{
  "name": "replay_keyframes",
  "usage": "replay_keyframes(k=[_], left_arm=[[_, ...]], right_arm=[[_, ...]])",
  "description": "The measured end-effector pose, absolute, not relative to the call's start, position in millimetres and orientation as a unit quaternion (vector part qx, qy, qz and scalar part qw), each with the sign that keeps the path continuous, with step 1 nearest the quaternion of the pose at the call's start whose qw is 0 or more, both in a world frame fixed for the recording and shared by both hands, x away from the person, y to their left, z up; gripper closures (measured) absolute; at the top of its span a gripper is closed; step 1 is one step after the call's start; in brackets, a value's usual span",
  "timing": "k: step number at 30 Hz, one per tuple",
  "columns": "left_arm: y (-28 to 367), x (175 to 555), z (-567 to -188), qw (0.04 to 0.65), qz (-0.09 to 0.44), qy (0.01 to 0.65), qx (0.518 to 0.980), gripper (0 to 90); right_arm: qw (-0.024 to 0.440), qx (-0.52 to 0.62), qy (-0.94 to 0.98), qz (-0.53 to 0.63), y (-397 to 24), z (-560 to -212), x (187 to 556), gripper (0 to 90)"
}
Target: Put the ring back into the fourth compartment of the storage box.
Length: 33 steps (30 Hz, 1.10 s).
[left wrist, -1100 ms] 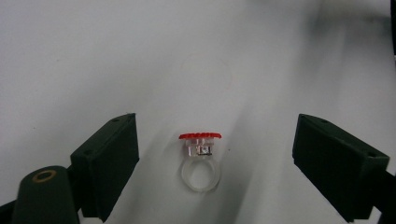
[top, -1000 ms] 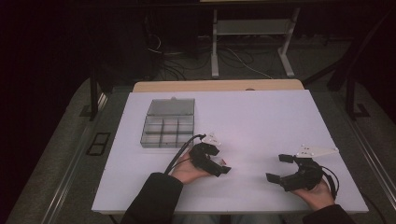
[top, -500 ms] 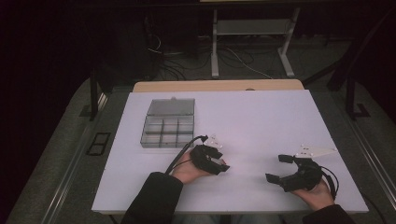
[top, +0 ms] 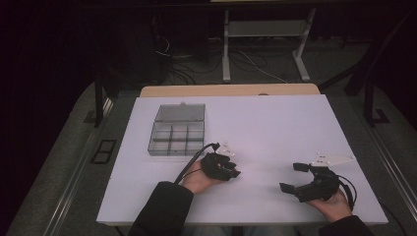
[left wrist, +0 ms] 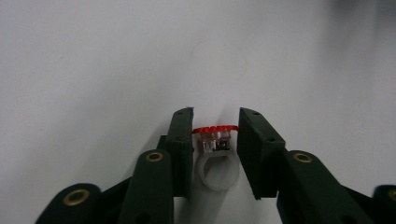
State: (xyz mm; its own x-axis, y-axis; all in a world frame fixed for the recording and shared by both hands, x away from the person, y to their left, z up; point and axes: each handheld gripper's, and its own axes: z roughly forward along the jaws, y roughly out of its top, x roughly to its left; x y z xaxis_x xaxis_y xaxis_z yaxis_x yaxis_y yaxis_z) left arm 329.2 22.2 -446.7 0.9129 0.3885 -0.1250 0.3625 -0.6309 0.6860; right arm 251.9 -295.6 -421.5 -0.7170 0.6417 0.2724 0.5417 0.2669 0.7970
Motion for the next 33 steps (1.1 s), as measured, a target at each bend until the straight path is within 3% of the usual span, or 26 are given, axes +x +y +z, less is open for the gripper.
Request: replay_keyframes(k=[33], left_arm=[[41.9, 337.3, -425.3, 0.394, -0.005, 0.220, 0.892, 69.5]], right_arm=[[0.046, 0.373, 0.796, 0.475, -294.8, -421.8, 251.8, 0.2]])
